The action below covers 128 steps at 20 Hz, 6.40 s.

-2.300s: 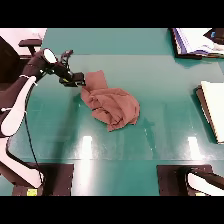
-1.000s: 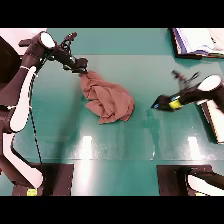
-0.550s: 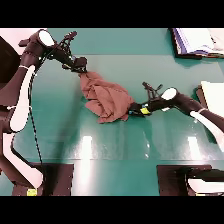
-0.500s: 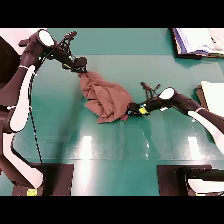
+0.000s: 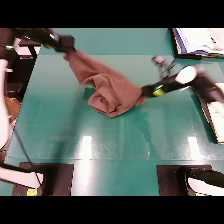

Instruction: Fold the shirts.

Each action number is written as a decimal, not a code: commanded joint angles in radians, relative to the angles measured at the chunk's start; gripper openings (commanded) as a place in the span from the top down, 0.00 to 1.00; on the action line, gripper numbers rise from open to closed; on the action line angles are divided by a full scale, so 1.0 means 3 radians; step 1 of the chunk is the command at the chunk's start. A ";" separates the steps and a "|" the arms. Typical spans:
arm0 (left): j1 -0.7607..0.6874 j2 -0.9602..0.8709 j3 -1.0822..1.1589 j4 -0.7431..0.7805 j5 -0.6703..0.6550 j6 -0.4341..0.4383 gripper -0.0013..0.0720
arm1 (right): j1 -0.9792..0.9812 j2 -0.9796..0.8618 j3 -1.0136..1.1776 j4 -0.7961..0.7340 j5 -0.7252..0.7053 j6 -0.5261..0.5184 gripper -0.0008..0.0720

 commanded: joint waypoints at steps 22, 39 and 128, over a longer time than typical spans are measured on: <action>-0.0001 0.1230 -0.1167 0.0046 -0.0375 0.0148 0.95 | -0.0807 -0.0140 0.2282 -0.0587 0.1033 0.0020 0.98; -0.0008 0.0071 -0.0907 -0.0098 0.0917 0.0315 0.95 | -0.0924 -0.1116 0.2495 -0.0581 0.1169 -0.0149 0.97; 0.0529 0.2087 -0.0738 -0.0034 0.0724 -0.0005 0.95 | -0.1207 0.1785 0.0744 0.0609 0.0771 0.0052 0.97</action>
